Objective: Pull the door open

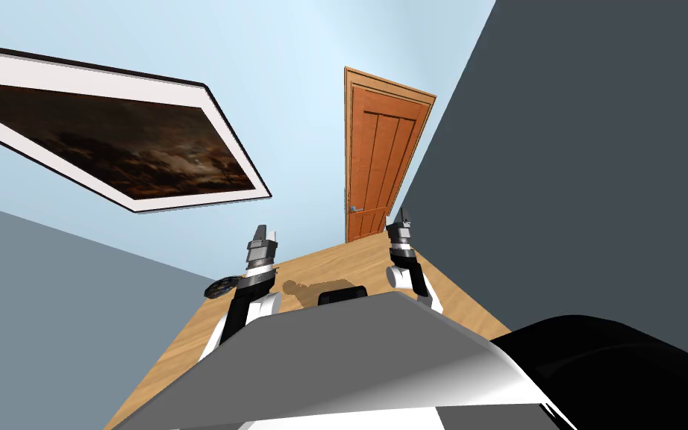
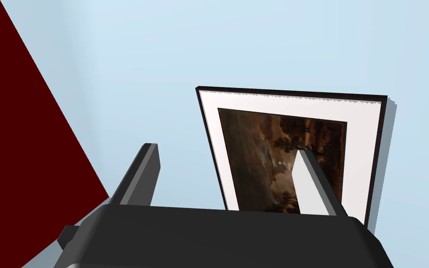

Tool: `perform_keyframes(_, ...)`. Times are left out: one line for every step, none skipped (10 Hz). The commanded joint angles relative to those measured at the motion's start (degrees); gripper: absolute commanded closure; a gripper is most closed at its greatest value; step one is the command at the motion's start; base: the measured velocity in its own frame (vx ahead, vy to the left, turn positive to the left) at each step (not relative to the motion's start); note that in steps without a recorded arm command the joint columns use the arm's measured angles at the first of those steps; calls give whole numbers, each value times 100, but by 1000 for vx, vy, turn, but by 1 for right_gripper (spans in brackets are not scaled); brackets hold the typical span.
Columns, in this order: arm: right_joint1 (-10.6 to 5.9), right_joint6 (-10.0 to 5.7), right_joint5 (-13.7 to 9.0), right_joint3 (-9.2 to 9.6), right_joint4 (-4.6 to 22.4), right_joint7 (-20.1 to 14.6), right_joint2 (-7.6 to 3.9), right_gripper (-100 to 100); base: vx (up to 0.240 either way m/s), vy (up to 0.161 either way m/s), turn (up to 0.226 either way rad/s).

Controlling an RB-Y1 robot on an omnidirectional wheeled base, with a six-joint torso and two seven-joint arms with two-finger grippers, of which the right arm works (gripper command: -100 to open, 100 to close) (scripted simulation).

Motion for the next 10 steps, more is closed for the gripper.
perform_keyframes(-59,-48,-4,7,184,-17,-36,-100,54,3,63)
perform_keyframes(-93,-76,-6,10,290,-26,-56,-100,86,-19,27)
perform_keyframes(-127,-103,-8,14,396,-36,-76,-100,96,-29,26)
perform_keyframes(-168,-137,-11,19,525,-47,-100,-100,88,-25,45)
perform_keyframes(-217,-177,-14,24,678,-61,-127,-100,95,-31,41)
perform_keyframes(-266,-216,-17,29,831,-75,-154,-100,101,-29,47)
perform_keyframes(-323,-263,-21,36,1009,-91,-185,-100,96,-29,56)
perform_keyframes(-385,-313,-25,43,1170,-109,-217,-100,93,-29,52)
perform_keyframes(-385,-313,-25,43,1201,-109,-217,-100,54,-21,21)
perform_keyframes(-447,-363,-29,49,1393,-126,-250,-100,43,-19,42)
